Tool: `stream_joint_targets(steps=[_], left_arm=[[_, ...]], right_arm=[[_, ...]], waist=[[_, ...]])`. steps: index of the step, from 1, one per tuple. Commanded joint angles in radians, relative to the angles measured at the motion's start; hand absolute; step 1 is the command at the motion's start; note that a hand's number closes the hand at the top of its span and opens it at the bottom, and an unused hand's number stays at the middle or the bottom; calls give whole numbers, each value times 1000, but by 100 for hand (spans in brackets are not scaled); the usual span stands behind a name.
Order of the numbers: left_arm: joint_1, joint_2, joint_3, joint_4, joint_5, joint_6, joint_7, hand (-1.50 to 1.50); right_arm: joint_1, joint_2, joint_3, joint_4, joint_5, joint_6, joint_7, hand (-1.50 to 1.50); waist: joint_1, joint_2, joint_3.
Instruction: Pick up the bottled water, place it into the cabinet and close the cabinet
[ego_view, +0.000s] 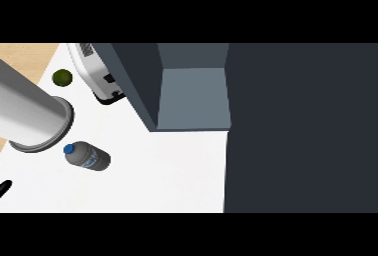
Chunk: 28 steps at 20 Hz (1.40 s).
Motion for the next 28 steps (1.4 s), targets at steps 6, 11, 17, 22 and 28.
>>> stream_joint_targets(steps=[6,11,17,22,28], left_arm=[[-163,56,49,220,-15,-25,17,-150],[-208,10,23,372,-209,-126,-117,-150],[-342,1,-1,515,-306,-125,-176,-150],[-431,-55,-47,675,-453,-87,-255,-150],[-478,-35,-29,851,-536,-104,-360,-150]], right_arm=[[54,-11,-47,-175,-200,-1,68,-150],[76,-8,-78,-126,-219,51,-1,-150],[79,-30,-88,-159,-253,35,34,-150],[110,-29,-90,-156,-257,67,7,-150],[144,-31,-115,-158,-288,81,-16,-150]], waist=[[-13,7,-1],[-15,4,-1],[-12,7,-2],[-21,7,-2],[-16,7,-2]])
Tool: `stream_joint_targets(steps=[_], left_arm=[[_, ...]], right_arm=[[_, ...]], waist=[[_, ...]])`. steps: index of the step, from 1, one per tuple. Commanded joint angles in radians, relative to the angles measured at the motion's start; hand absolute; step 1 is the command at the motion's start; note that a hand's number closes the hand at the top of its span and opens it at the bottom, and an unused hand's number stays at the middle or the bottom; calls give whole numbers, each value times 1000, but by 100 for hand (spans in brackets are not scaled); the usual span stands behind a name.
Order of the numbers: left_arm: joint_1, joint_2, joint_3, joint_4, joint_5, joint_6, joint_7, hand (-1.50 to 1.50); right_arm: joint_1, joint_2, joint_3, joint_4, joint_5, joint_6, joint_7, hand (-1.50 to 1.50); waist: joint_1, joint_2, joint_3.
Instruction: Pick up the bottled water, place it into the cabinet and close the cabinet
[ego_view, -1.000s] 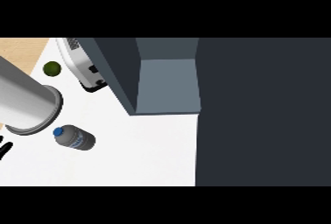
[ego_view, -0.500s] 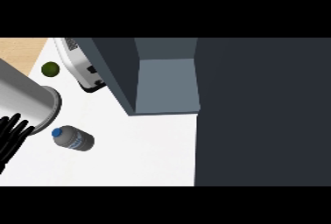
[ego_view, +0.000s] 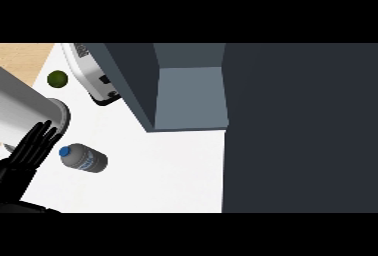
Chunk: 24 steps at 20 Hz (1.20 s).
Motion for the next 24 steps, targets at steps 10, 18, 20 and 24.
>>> stream_joint_targets(steps=[10,18,20,24], left_arm=[[-175,-13,-28,452,-191,24,-224,-150],[-275,-38,-27,723,-281,96,-403,-150],[-329,-35,6,773,-248,89,-413,-150],[-341,-20,7,915,-237,-18,-483,-150]], right_arm=[[158,18,-25,-204,-190,30,14,-150],[156,-41,-76,-167,-267,42,-6,-150],[179,-38,-77,-163,-257,78,-37,-150],[185,-27,-65,-146,-246,61,-53,-150]], waist=[[-4,1,-1],[-3,3,-1],[-6,3,-1],[-1,5,-2]])
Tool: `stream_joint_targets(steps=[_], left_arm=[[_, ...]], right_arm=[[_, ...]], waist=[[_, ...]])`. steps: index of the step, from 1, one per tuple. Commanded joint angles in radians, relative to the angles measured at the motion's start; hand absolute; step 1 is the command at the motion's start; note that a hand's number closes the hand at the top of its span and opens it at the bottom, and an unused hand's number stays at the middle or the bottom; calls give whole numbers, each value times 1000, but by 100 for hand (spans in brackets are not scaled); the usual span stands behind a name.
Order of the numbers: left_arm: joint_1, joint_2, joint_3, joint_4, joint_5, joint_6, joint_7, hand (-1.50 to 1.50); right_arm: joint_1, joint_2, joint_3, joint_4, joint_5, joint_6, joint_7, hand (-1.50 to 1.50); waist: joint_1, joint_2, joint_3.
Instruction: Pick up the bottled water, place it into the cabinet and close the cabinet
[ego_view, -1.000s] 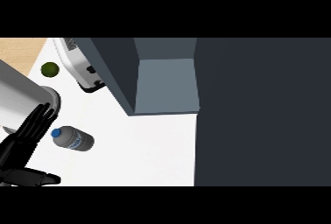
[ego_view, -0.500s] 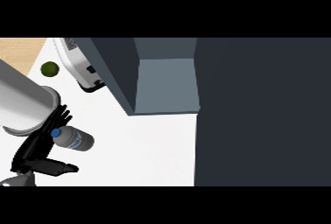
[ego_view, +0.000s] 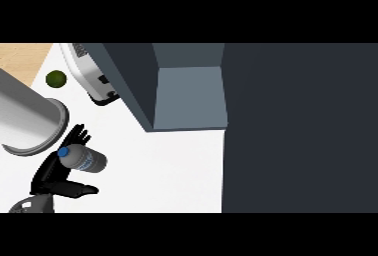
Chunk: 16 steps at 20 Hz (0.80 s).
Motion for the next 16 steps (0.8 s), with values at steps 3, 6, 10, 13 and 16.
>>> stream_joint_targets(steps=[3,6,10,13,16], left_arm=[[-66,23,2,177,8,-137,-105,-150],[-90,17,-13,251,-22,-138,-191,-150],[-134,9,11,295,20,-169,-181,150],[-98,-11,4,314,45,-254,-201,150],[-113,-21,19,300,85,-283,-178,150]], right_arm=[[54,9,17,-182,-116,-34,50,-150],[65,4,-11,-152,-129,-23,23,-150],[112,27,18,-189,-100,-27,17,-150],[67,5,2,-159,-97,-47,5,-150],[103,-19,-9,-223,-128,-70,30,-150]], waist=[[2,3,-1],[-3,4,-2],[0,2,-1],[13,3,-2],[13,-1,-2]])
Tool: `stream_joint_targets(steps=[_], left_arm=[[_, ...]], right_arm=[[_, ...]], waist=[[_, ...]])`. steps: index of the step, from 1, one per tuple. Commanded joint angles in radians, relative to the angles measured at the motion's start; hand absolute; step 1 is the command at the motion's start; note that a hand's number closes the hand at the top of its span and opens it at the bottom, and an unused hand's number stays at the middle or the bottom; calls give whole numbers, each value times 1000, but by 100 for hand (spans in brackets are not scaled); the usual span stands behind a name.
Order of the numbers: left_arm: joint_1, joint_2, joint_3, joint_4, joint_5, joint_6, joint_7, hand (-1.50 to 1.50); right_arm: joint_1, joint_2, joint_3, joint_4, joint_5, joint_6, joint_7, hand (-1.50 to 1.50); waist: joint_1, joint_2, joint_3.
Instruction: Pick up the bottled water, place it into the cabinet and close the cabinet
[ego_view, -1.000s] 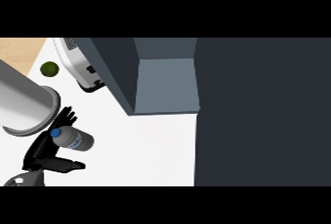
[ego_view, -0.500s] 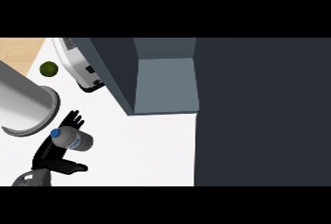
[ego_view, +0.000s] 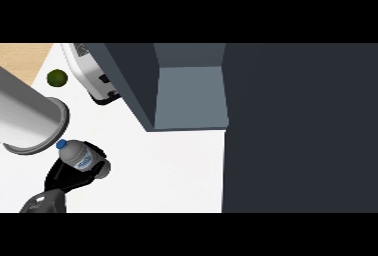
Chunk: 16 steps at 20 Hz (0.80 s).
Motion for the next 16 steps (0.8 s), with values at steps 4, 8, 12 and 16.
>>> stream_joint_targets(steps=[4,8,12,16], left_arm=[[-11,27,-2,31,24,-166,-98,150],[8,-53,68,46,73,49,-151,150],[42,-77,111,-8,122,126,-189,150],[20,-87,66,-82,93,175,-176,150]], right_arm=[[66,-17,-68,-167,-118,-32,30,-150],[89,-10,-50,-152,-70,7,6,-150],[100,-54,-106,-158,-159,-9,14,-150],[96,-27,-80,-173,-132,-17,12,-150]], waist=[[-5,-3,0],[-1,-2,1],[16,-6,2],[23,-7,4]])
